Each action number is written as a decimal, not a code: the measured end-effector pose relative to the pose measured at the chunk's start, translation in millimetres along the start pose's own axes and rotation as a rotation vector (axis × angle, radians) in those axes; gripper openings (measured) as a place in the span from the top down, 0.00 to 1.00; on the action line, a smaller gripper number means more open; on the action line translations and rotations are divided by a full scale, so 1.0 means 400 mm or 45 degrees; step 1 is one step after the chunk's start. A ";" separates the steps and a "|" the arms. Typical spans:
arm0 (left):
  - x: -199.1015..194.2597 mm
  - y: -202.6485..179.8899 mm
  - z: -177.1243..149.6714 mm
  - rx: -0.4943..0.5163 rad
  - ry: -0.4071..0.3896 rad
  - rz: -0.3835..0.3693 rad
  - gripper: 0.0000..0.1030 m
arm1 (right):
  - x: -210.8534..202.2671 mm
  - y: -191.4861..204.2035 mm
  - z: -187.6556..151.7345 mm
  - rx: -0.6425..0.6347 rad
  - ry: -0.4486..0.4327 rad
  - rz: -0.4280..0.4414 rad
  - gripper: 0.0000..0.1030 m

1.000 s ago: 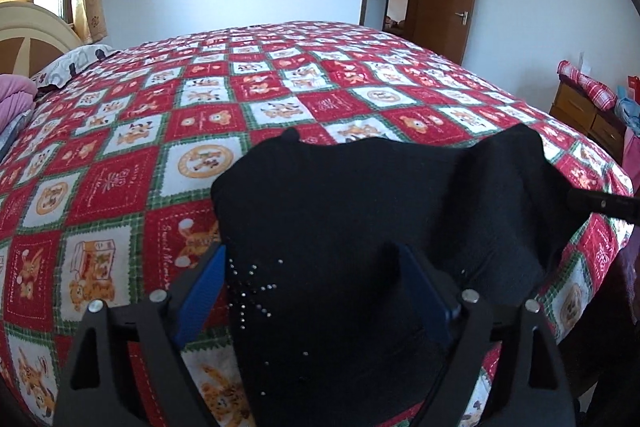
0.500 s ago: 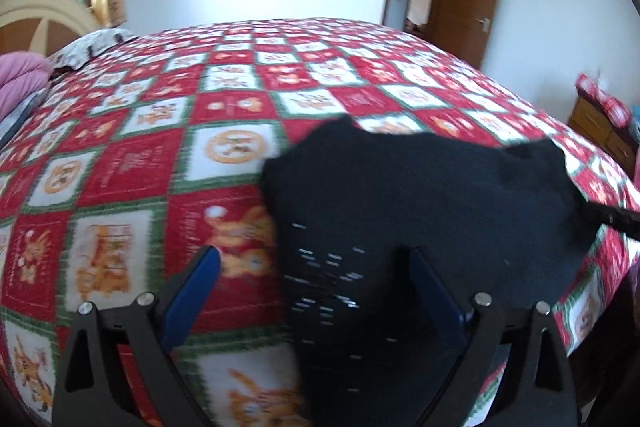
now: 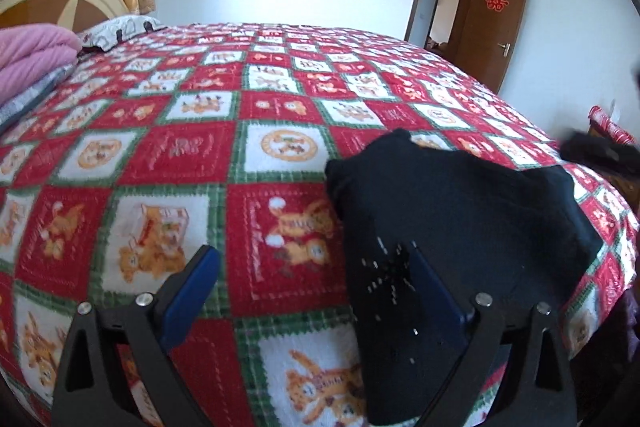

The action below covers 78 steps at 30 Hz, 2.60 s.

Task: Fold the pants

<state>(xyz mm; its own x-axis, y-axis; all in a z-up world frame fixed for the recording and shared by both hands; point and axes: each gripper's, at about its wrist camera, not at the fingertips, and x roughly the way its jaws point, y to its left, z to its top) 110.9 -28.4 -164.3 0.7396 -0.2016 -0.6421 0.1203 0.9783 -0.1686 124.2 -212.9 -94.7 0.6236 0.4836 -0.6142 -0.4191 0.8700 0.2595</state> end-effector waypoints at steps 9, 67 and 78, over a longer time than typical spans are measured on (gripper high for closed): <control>0.014 -0.001 -0.028 0.023 -0.010 -0.033 0.00 | 0.309 0.021 0.132 0.158 0.337 0.237 0.55; -0.031 -0.181 -0.109 0.335 -0.074 -0.228 0.00 | 0.535 0.242 0.201 -0.588 0.742 -0.040 1.00; -0.022 -0.045 -0.010 0.047 -0.035 -0.128 0.00 | 0.282 0.120 0.174 -0.272 0.446 0.055 0.50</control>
<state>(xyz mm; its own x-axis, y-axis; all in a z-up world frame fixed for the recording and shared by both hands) 99.5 -44.4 -158.6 0.7402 -0.2978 -0.6028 0.2186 0.9545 -0.2030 220.4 -110.0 -99.9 0.3556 0.4250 -0.8325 -0.5905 0.7925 0.1524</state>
